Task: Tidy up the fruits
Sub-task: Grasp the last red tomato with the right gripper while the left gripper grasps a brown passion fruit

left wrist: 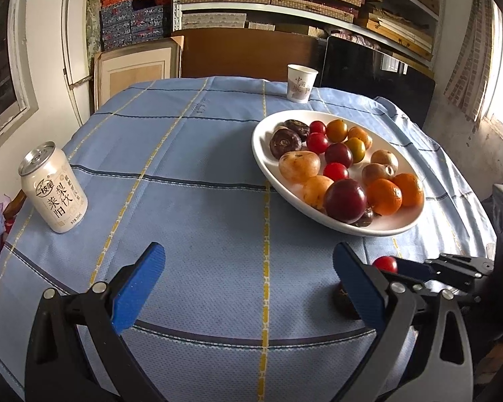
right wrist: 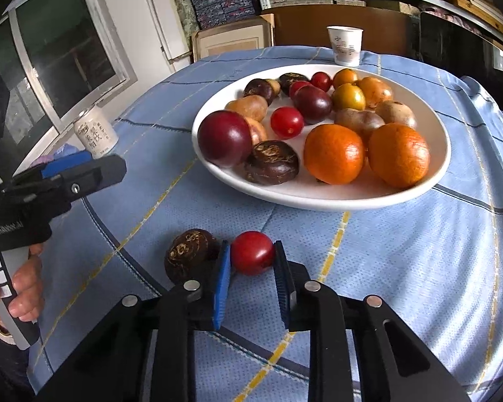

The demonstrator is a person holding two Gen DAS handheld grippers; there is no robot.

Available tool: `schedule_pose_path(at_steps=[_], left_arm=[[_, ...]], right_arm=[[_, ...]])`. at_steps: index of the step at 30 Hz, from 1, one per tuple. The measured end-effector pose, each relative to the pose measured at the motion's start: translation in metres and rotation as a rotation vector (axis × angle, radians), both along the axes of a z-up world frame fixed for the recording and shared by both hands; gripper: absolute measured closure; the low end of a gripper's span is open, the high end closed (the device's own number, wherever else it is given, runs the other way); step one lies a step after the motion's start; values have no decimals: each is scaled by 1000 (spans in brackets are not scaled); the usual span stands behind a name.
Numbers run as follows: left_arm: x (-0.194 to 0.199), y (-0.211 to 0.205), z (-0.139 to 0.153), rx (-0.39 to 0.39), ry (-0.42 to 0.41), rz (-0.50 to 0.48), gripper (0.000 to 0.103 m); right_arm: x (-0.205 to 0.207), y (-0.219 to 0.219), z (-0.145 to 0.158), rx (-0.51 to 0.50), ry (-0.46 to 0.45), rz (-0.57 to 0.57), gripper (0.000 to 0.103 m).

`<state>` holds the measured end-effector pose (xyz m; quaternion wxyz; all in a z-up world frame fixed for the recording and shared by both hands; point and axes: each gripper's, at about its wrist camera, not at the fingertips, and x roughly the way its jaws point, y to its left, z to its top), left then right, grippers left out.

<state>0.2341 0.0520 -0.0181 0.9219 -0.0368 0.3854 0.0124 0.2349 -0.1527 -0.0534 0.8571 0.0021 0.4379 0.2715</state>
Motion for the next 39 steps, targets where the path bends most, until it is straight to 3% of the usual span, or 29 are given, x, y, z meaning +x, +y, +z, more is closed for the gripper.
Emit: schedule_pose_path(at_steps=[3, 9, 10, 12, 13, 15, 24, 27, 30, 39], left_arm=[[0, -4, -2, -5, 6, -32, 5], [-7, -48, -9, 45, 18, -262, 6], [-10, -56, -11, 50, 19, -309, 9], [-12, -68, -15, 44, 38, -378, 33], [-12, -73, -18, 48, 52, -399, 36], [-11, -79, -25, 74, 72, -412, 41], [-4, -88, -36, 76, 110, -444, 42], [3, -88, -42, 72, 141, -450, 53], [6, -86, -46, 63, 160, -442, 57], [8, -92, -48, 101, 156, -443, 57]], right_arm=[[1, -23, 10, 75, 2, -78, 78], [9, -61, 19, 168, 18, -208, 78], [10, -65, 18, 182, 30, -217, 78], [12, -70, 16, 215, 54, -229, 78], [12, -71, 16, 217, 55, -233, 78], [11, -71, 17, 208, 47, -232, 78], [5, -64, 20, 184, 36, -205, 78], [6, -64, 19, 187, 45, -207, 78], [7, -64, 18, 190, 52, -207, 78], [8, -61, 14, 167, 52, -209, 78]])
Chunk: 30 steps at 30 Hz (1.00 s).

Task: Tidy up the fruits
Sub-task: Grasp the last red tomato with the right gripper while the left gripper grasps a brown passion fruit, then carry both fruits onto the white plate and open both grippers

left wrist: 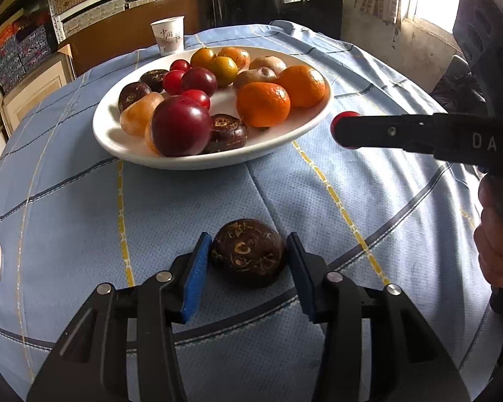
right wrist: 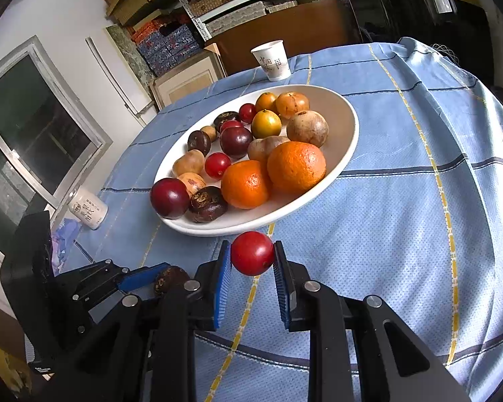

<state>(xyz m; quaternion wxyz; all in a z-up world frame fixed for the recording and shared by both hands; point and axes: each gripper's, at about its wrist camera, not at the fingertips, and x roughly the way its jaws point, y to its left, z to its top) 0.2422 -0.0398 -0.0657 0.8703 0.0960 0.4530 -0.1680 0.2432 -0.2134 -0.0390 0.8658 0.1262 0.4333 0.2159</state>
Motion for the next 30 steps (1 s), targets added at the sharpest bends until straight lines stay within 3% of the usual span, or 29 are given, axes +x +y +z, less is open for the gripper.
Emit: schedule_pose_path(at_steps=[17, 27, 30], left_arm=[[-7, -1, 6, 6, -32, -3, 59], [-43, 21, 40, -102, -138, 37, 59], [-43, 36, 55, -191, -137, 39, 59]], right_arm=[[1, 10, -4, -43, -20, 23, 78], [-29, 38, 11, -27, -132, 192, 78], [-29, 38, 19, 14, -145, 203, 78]])
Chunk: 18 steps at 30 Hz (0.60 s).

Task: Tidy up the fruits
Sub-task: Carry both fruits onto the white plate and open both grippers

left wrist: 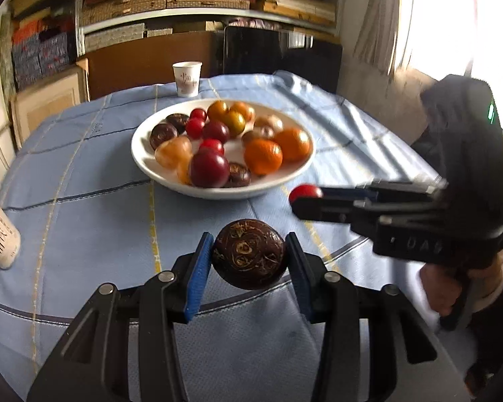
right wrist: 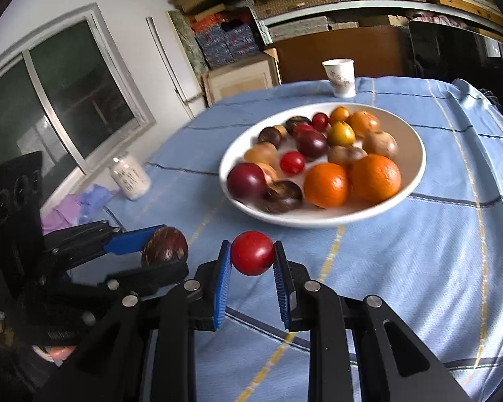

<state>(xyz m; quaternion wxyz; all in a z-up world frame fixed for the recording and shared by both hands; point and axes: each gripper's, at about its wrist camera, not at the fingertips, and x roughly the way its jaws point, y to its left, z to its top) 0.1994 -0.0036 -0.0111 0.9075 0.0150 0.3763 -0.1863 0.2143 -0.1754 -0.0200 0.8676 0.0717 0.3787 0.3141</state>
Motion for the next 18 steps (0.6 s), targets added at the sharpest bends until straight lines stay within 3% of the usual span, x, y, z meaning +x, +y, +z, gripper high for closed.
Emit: schedule_pose_path(at_steps=[2, 5, 9, 18], left_arm=[[8, 10, 12, -37, 6, -4, 59], [31, 15, 29, 29, -38, 45, 59], [80, 22, 42, 6, -30, 100, 59], [170, 14, 30, 11, 22, 156, 59]], right_arm=[[6, -1, 6, 1, -14, -21, 78], [23, -2, 13, -40, -46, -82, 78], [66, 2, 18, -95, -61, -173, 78], [135, 1, 11, -156, -40, -210, 78]])
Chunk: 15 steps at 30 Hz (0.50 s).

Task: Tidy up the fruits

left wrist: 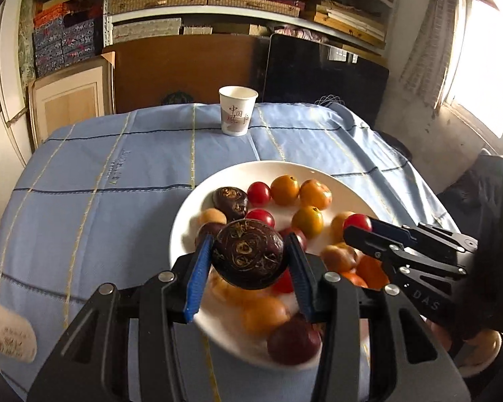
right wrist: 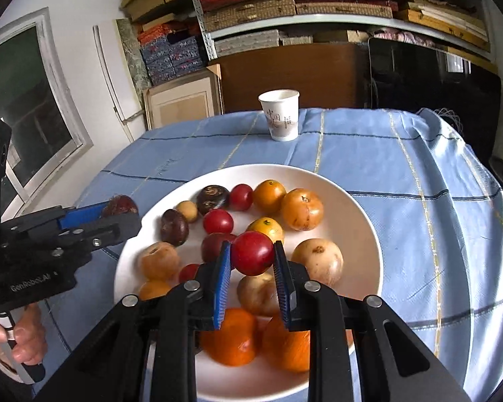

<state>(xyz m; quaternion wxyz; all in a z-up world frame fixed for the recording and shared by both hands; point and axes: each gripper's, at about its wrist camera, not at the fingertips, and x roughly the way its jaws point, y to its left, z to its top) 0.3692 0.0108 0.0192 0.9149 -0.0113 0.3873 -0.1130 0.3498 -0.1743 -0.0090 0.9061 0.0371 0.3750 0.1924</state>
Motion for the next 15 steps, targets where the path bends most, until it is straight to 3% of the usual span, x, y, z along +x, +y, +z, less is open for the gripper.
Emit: schedule_pose_path(at_steps=[5, 6, 7, 8, 9, 12, 15], left_arm=[[21, -11, -13, 7, 25, -12, 59], [22, -12, -14, 11, 29, -9, 54], [22, -14, -14, 22, 27, 2, 45], [20, -14, -13, 37, 18, 19, 23], [17, -14, -9, 52, 1, 43, 7], [-1, -10, 8, 87, -53, 94, 6], [-33, -7, 32, 97, -85, 108, 5]], right_arm=[[5, 2, -6, -46, 33, 44, 75], [3, 2, -5, -52, 35, 45, 71], [2, 1, -4, -52, 34, 43, 60], [0, 0, -2, -52, 27, 34, 56], [-3, -2, 2, -54, 20, 26, 54], [-18, -4, 18, -48, -1, 42, 52], [-45, -5, 36, -52, -30, 46, 41]])
